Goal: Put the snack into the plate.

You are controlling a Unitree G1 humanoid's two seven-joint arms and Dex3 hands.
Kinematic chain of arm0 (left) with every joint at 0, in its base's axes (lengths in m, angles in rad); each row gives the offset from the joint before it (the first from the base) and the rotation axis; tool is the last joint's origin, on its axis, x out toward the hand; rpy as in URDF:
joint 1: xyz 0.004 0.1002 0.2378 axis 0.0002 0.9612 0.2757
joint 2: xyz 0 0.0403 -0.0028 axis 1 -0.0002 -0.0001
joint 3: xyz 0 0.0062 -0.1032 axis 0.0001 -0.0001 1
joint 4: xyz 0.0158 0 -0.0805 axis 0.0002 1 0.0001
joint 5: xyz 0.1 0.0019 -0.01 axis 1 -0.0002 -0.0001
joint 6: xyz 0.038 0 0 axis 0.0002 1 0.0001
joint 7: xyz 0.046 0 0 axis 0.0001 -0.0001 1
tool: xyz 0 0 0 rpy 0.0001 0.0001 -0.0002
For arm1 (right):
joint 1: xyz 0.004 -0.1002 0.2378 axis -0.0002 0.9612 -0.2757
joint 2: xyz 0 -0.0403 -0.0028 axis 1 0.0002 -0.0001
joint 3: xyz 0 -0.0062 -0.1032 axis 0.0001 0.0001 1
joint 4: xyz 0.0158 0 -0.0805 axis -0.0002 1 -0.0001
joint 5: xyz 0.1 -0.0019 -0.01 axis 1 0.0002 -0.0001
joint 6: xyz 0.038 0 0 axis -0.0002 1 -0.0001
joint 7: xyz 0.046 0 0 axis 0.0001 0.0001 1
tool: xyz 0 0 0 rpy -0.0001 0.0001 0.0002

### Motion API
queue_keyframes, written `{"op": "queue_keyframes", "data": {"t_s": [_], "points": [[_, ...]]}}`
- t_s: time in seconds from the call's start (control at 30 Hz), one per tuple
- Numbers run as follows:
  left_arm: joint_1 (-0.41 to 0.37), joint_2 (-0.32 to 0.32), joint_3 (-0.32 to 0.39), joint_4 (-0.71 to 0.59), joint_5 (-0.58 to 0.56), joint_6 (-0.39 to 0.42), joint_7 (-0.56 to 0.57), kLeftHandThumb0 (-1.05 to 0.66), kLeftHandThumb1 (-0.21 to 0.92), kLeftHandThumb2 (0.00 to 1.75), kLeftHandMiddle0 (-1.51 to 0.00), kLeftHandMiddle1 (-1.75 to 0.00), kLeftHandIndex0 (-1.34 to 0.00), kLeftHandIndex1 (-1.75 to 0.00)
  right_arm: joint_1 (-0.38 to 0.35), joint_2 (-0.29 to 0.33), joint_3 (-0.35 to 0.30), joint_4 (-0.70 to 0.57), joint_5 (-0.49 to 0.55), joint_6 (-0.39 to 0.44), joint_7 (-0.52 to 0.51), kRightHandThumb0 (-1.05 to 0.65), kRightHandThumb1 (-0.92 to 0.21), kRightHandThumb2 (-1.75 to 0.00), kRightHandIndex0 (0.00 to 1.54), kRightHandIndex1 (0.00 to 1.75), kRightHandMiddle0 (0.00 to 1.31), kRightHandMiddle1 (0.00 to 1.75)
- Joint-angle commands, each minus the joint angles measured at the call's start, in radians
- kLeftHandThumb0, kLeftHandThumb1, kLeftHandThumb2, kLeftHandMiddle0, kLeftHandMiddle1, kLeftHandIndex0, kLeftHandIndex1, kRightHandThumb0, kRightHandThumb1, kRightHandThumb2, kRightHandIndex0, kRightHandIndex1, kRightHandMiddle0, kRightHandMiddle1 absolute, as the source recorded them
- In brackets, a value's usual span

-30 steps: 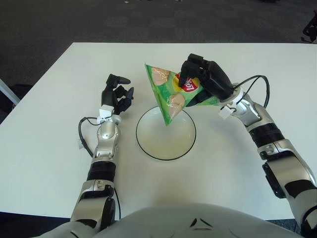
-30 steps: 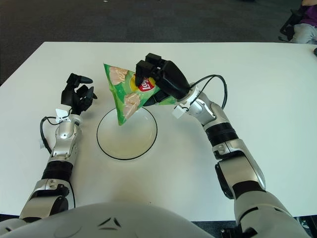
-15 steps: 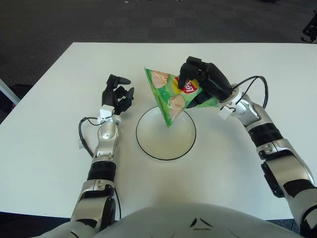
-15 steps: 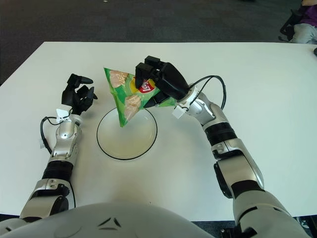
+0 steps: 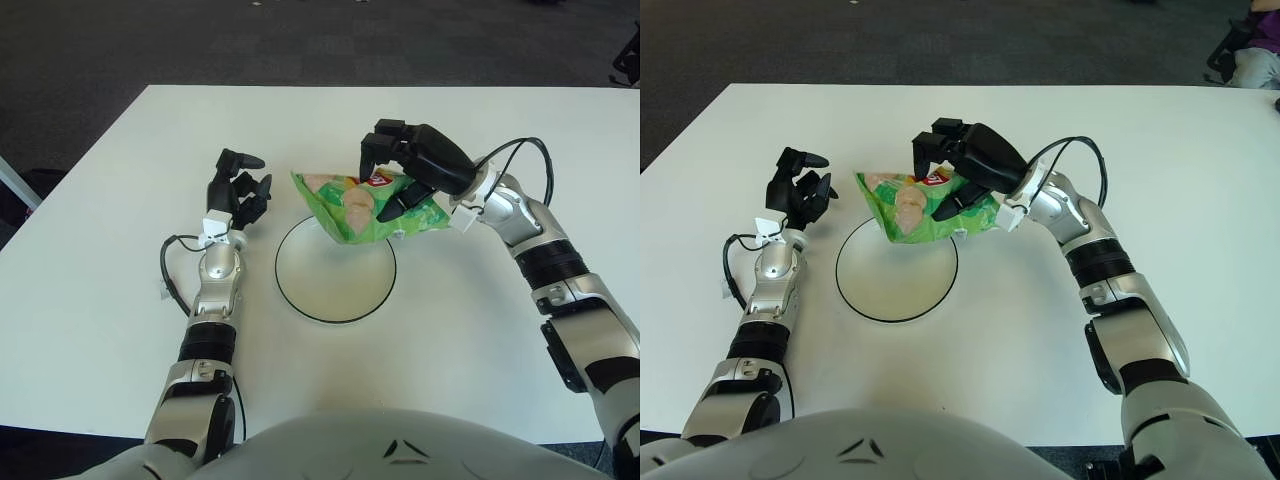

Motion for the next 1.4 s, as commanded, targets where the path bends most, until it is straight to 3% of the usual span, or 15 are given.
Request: {"op": "queue_keyframes", "data": {"t_s": [0.0,0.03,0.1,0.23,0.57,0.97,1.37], "points": [[-0.028,0.003,-0.002,0.010,0.005,-0.002,0.013,-0.36,0.92,0.33,-0.78,-1.70,-0.41,-1.54,-0.011,-0.019,0.014,-0.034,0.067,0.042,0.099,-0.22,-0.90,-0.08,0.52,0.48,0.46,0.58],[-0.029,0.004,-0.002,0.011,0.005,-0.002,0.014,-0.36,0.92,0.33,-0.78,-1.70,-0.41,-1.54,-0.011,-0.022,0.019,-0.040,0.089,0.057,0.132,-0.25,-0.91,-0.05,0.54,0.32,0.50,0.45],[-0.034,0.004,-0.002,0.016,0.006,-0.001,0.015,-0.36,0.92,0.33,-0.78,-1.69,-0.41,-1.54,-0.014,-0.027,0.025,-0.043,0.125,0.075,0.187,-0.30,-0.90,-0.03,0.49,0.16,0.50,0.30],[-0.041,0.005,-0.001,0.022,0.005,-0.001,0.016,-0.36,0.92,0.33,-0.77,-1.68,-0.41,-1.54,-0.023,-0.022,0.017,-0.034,0.144,0.074,0.232,-0.34,-0.90,-0.01,0.41,0.03,0.49,0.14],[-0.047,0.003,-0.002,0.031,0.007,-0.001,0.019,-0.36,0.92,0.33,-0.77,-1.68,-0.41,-1.54,-0.052,-0.006,0.001,0.016,0.133,0.006,0.253,-0.30,-0.91,-0.01,0.38,0.00,0.49,0.06],[-0.048,-0.002,-0.005,0.034,0.009,-0.006,0.025,-0.36,0.92,0.33,-0.77,-1.67,-0.41,-1.54,-0.036,-0.023,-0.013,-0.046,0.183,0.034,0.309,-0.19,-0.92,-0.06,0.37,0.00,0.48,0.04],[-0.051,-0.001,-0.009,0.035,0.009,-0.003,0.029,-0.36,0.92,0.33,-0.77,-1.66,-0.41,-1.54,-0.116,-0.067,-0.054,0.045,0.369,0.067,0.474,-0.17,-0.92,-0.09,0.38,0.00,0.48,0.02]]}}
